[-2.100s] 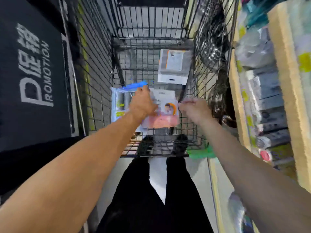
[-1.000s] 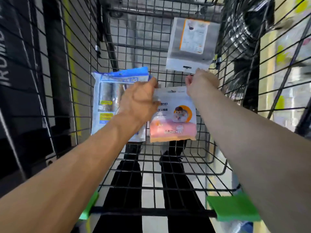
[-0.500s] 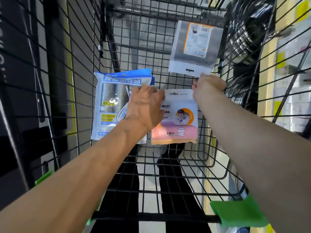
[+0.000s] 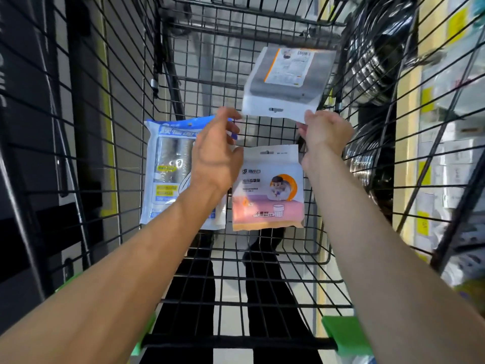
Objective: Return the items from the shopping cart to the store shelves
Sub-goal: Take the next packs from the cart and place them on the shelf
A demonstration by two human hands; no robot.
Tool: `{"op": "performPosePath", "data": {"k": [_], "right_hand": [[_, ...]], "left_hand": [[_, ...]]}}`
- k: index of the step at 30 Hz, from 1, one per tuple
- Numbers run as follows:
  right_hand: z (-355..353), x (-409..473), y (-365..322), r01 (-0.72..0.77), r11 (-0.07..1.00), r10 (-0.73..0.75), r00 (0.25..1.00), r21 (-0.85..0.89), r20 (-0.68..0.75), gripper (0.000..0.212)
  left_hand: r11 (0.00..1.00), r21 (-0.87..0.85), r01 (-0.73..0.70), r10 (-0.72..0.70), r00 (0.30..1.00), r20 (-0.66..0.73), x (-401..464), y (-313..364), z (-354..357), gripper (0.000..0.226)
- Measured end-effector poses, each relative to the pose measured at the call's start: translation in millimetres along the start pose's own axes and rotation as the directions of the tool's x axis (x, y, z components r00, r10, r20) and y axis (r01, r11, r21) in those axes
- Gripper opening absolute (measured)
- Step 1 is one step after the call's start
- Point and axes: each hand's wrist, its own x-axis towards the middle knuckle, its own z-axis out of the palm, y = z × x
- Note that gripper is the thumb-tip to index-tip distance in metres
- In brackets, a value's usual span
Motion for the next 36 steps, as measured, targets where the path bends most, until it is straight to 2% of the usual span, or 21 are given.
{"op": "performPosePath", "data": {"k": [3,5,7,10,12,13,15,17,19,20,21,23,24,26,28,30,31,33,35,36], "right_hand": [[-14.5,-34.1,-20.3,0.079,0.996,-0.081,0.996,0.046,0.048,0.022],[-25.5,-54.8,-36.3,0.083,0.992,-0.09,0.993,0.096,0.072,0.023],[-37.8,-69.4,-48.6,0.044,0.992,-0.058,0.992,0.12,0.11,0.024],[-55.3,-81.5,-64.1,-0.095,0.98,0.058,0.976,0.173,0.208,0.023],[-66.5,-84.8,-68.2,-0.142,0.971,0.086,0.958,0.191,0.274,0.02],[-71.1,-85.9,-68.7,-0.121,0.977,0.069,0.958,0.173,0.277,0.017],[-77.6,-82.2,-64.2,0.026,0.998,-0.038,0.977,0.06,0.211,0.008],[-82.1,-75.2,-52.6,0.22,0.968,-0.199,0.967,-0.122,0.161,0.021],[-84.4,-68.0,-35.7,0.364,0.855,-0.292,0.926,-0.369,0.238,0.035],[-85.0,-64.1,-24.7,0.385,0.77,-0.257,0.917,-0.509,0.305,0.037],[-85.1,-60.0,-13.3,0.365,0.696,-0.17,0.92,-0.619,0.352,0.036],[-83.3,-49.4,12.3,0.267,0.646,0.029,0.928,-0.715,0.372,0.031],[-83.1,-43.5,24.0,0.244,0.612,0.068,0.931,-0.752,0.358,0.032],[-83.5,-32.4,40.1,0.248,0.526,0.037,0.949,-0.813,0.313,0.041],[-83.6,-27.4,42.2,0.26,0.457,0.012,0.954,-0.85,0.298,0.046],[-83.7,-25.4,42.5,0.253,0.405,0.058,0.952,-0.879,0.301,0.046],[-82.9,-24.0,44.5,0.219,0.428,0.104,0.952,-0.877,0.289,0.049],[-84.0,-24.9,48.7,0.091,0.559,0.229,0.938,-0.824,0.26,0.069],[-85.7,-24.1,57.7,-0.07,0.72,0.302,0.927,-0.69,0.221,0.091],[-87.7,-18.2,65.4,-0.108,0.773,0.306,0.927,-0.625,0.218,0.088]], "left_hand": [[0.992,-0.13,0.012,-0.018,0.999,-0.045,3.3,8.8,-0.5,0.077],[0.98,-0.199,0.012,-0.017,1.0,-0.022,1.8,16.7,-0.8,0.08],[0.946,-0.32,0.054,-0.05,0.999,0.022,-0.7,23.0,-1.8,0.075],[0.901,-0.433,-0.01,0.029,0.999,0.037,-2.6,22.7,-4.4,0.056],[0.876,-0.482,0.024,0.041,0.991,0.125,-6.3,21.8,-7.3,0.045],[0.869,-0.492,0.049,0.04,0.985,0.17,-8.8,23.8,-8.7,0.043],[0.854,-0.513,0.085,0.041,0.972,0.23,-13.5,27.9,-9.5,0.042],[0.836,-0.531,0.141,0.01,0.962,0.272,-18.8,30.0,-8.6,0.041],[0.868,-0.45,0.211,-0.081,0.953,0.292,-25.1,29.9,-6.9,0.039],[0.893,-0.377,0.246,-0.134,0.945,0.3,-28.9,30.8,-6.2,0.039],[0.92,-0.282,0.27,-0.182,0.936,0.301,-33.2,31.7,-5.0,0.04],[0.96,0.011,0.28,-0.272,0.923,0.273,-42.3,34.4,-0.1,0.046],[0.942,0.178,0.285,-0.324,0.91,0.258,-47.2,36.8,3.6,0.05],[0.871,0.408,0.273,-0.393,0.886,0.245,-54.8,38.8,13.5,0.054],[0.801,0.561,0.21,-0.416,0.869,0.268,-56.6,37.2,22.5,0.054],[0.746,0.651,0.137,-0.425,0.851,0.308,-56.6,35.5,25.1,0.051],[0.731,0.676,0.097,-0.416,0.848,0.328,-57.3,34.5,26.1,0.046],[0.72,0.691,0.055,-0.408,0.84,0.358,-59.8,33.1,26.7,0.044],[0.767,0.629,0.128,-0.443,0.815,0.374,-59.2,28.3,26.0,0.05],[0.806,0.553,0.212,-0.469,0.798,0.378,-58.2,26.7,25.8,0.053]]}}
